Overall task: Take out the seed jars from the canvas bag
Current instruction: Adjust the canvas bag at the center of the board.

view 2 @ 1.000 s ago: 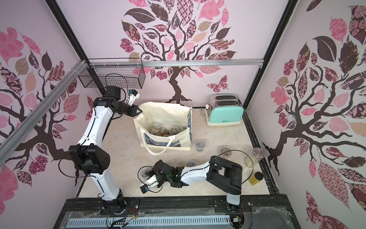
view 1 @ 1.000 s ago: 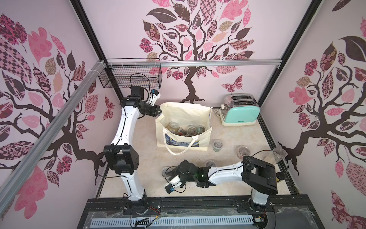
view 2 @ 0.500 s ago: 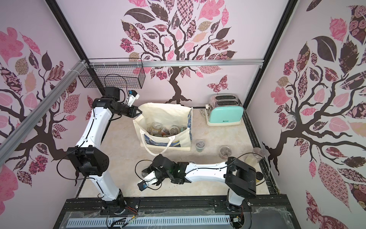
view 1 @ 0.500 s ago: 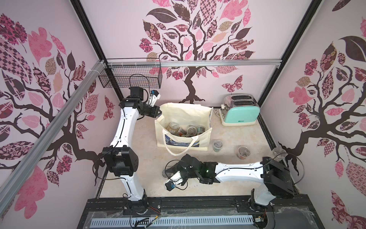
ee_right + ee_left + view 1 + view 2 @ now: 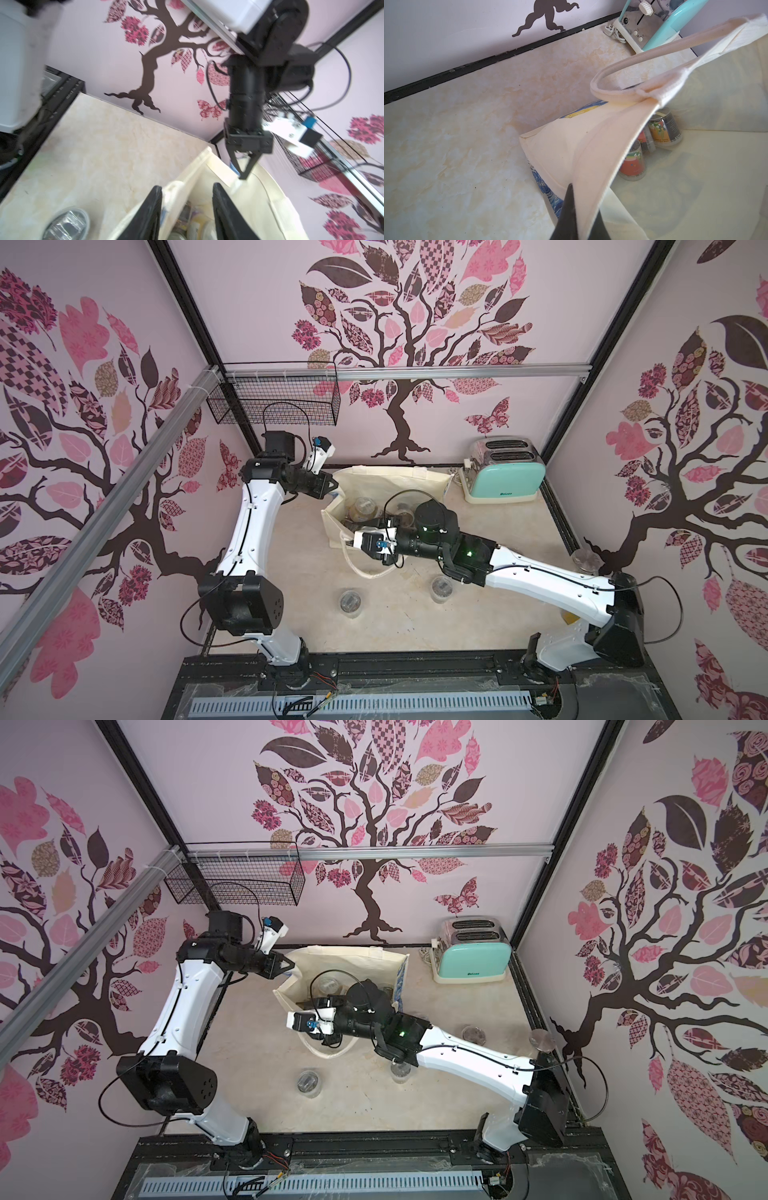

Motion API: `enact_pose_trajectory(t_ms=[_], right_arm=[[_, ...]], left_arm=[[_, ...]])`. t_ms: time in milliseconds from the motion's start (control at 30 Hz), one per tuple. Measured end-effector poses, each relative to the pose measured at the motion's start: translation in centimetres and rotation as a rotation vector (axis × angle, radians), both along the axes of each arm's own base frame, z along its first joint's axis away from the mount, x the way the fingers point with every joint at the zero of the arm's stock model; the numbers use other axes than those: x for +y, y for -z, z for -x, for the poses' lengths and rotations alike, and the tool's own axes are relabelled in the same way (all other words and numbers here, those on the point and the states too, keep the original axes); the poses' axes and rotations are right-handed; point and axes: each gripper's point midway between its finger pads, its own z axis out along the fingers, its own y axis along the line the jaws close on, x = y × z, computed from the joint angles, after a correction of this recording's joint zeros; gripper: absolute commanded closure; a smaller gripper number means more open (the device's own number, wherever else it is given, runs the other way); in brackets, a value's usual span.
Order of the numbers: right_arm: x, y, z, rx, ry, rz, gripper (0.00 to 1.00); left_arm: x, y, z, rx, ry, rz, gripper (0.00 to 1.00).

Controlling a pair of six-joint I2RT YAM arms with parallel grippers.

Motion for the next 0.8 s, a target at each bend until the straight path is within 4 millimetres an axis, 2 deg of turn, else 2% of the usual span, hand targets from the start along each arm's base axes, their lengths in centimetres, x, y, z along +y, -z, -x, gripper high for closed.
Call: enact_pose_trajectory(t_ms=[133,233,400,500,567,800], right_arm=[[-0.9,-0.1,-3.1,0.013,0.089,0.044,0.51],[-1.0,1.2,-4.8,0.020,0.135,0.112,0.50],[-1.9,6.7,-6.6,0.063,0.183,0.302,0.49],[-2.7,10.0,-6.7,0.095,0.190,0.414,0.48],[-3.2,11.4,-6.6,0.120,0.188,0.459,0.46],[-4.3,16.1,-4.2,0.210,0.119,0.565,0.44]], left_arm=[[-0.1,-0.2,1.3,-0.017,0.021,-0.007,1.00],[-0.2,-0.4,2.3,-0.028,0.039,-0.011,1.00],[-0.5,-0.7,3.4,-0.046,0.080,-0.029,1.00],[-0.7,-0.8,4.0,-0.053,0.110,-0.041,1.00],[-0.7,-0.8,4.3,-0.055,0.123,-0.050,1.00],[-0.9,-1.3,4.8,-0.074,0.162,-0.065,1.00]])
